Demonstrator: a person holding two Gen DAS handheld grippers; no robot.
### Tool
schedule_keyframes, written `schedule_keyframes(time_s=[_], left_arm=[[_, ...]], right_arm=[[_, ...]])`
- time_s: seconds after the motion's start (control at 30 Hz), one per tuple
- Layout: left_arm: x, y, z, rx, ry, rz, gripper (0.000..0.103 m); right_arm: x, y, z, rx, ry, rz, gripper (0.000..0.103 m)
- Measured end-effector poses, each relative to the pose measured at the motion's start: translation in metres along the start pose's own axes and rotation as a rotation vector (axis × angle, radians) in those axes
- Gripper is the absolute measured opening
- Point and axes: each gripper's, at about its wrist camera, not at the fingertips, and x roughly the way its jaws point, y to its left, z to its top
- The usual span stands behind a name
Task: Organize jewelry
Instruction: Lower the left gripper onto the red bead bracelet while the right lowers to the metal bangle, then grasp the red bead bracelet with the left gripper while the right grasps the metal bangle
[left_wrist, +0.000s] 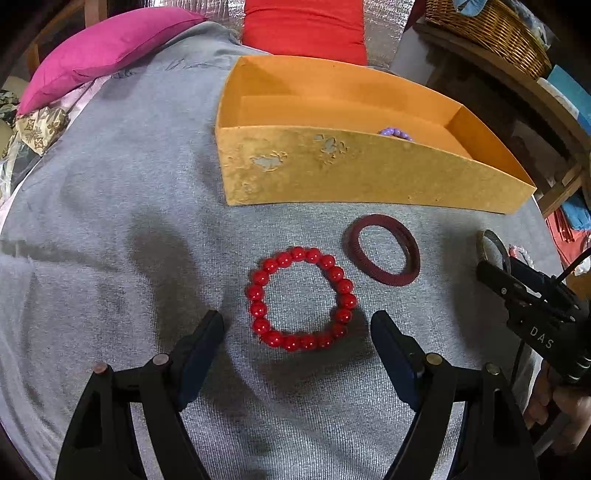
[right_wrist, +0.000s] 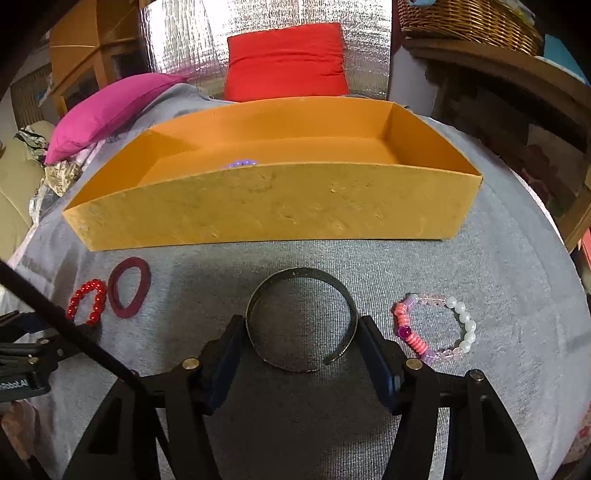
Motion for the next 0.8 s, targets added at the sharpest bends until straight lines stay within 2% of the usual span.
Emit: schedule_keyframes(time_s=[0.07,0.2,0.43,0.47,0.8], left_arm=[[-0.001,-0.001,-0.001,-0.001,-0.006,-0.005,0.078],[-0.013,0.009,-0.008,-0.009,-0.024,-0.020,0.054],[-0.024,0.028,-0.016,-0.061,-0.048,-0.054,0.020],[-0.024,0.030,-0.018,-0.065,-0.048,-0.047,0.012],[-0.038,0.042,-0.029,-0.060,-0.079,-0.045,0.010]], right_arm=[[-0.001,0.000,-0.001,0.000,-0.002,0.003,0.064],[-0.006,-0.004,-0.005,0.016,-0.003,0.020,0.064],[-0.011,0.002,-0.012,0.000,-0.004,0.025,0.064],[-0.012,0.003,-0.013,-0.003,-0.005,0.024,0.064],[-0.017,0.014,-0.022,-0.028,-0.020,0.032,0.064]])
